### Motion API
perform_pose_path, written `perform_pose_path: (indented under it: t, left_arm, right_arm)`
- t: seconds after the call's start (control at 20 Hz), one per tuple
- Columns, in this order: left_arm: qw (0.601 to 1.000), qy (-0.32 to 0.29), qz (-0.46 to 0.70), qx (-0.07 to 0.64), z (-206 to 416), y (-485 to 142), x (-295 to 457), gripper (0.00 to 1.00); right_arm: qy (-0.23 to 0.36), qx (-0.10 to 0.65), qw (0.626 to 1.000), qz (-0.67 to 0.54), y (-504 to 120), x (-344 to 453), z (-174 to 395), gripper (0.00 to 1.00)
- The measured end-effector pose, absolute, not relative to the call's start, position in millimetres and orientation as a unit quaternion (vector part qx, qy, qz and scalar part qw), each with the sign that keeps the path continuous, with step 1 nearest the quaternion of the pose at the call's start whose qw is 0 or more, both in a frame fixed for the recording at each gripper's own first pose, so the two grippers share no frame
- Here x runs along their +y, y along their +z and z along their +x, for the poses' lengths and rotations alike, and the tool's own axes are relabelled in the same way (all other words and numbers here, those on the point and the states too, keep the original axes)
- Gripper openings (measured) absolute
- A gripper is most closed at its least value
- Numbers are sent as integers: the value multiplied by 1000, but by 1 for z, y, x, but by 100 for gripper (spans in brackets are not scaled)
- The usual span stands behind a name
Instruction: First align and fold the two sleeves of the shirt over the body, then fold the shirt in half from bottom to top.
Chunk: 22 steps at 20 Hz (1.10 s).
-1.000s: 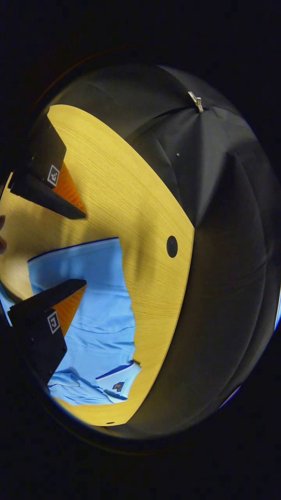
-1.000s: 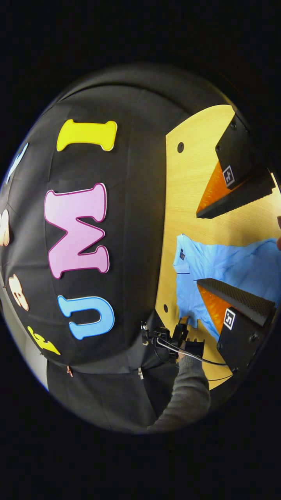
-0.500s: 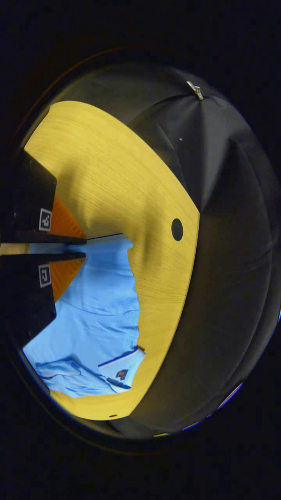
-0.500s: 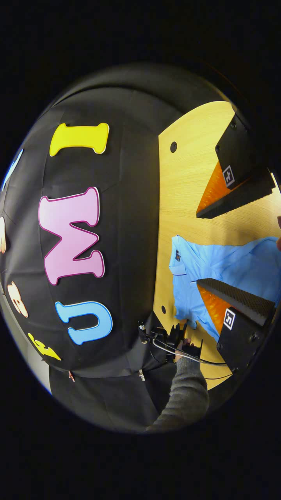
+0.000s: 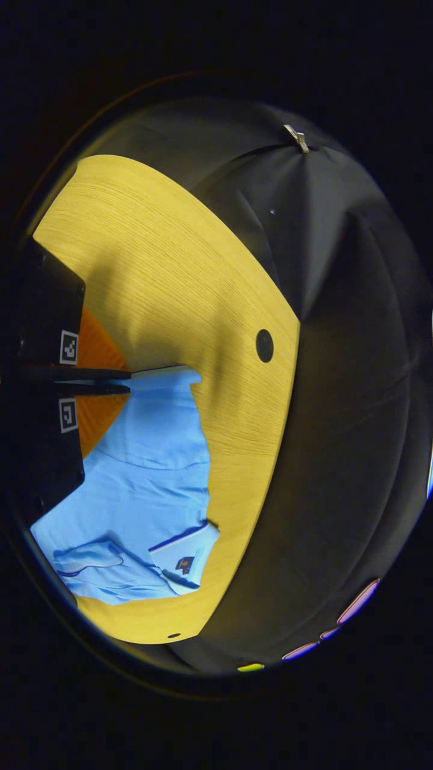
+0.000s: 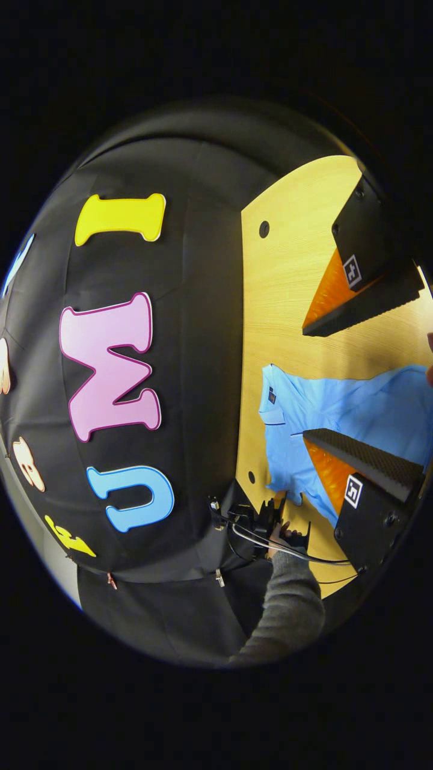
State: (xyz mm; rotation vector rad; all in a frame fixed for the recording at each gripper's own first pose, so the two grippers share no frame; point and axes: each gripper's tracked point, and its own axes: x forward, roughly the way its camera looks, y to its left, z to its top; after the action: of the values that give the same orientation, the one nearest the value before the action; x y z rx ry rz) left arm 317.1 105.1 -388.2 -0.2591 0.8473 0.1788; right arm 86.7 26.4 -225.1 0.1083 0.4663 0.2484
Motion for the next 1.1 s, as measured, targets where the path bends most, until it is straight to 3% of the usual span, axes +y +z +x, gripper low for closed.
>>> perform_pose_path:
  t: [0.25,0.5,0.8,1.1]
  left_arm:
    - [925,36,-121,357,324,-345,62,6]
    - [943,-56,-99,311,324,-303,-17,6]
    - [932,-161,-73,316,300,-296,-106,6]
    - [915,-211,-30,343,281,-320,-164,6]
  right_arm:
    - [118,230,964,57,-224,20,84,96]
    - [110,226,966,57,-220,12,82,96]
    - [101,226,967,57,-218,0,74,96]
    - [87,232,967,58,-224,-23,72,96]
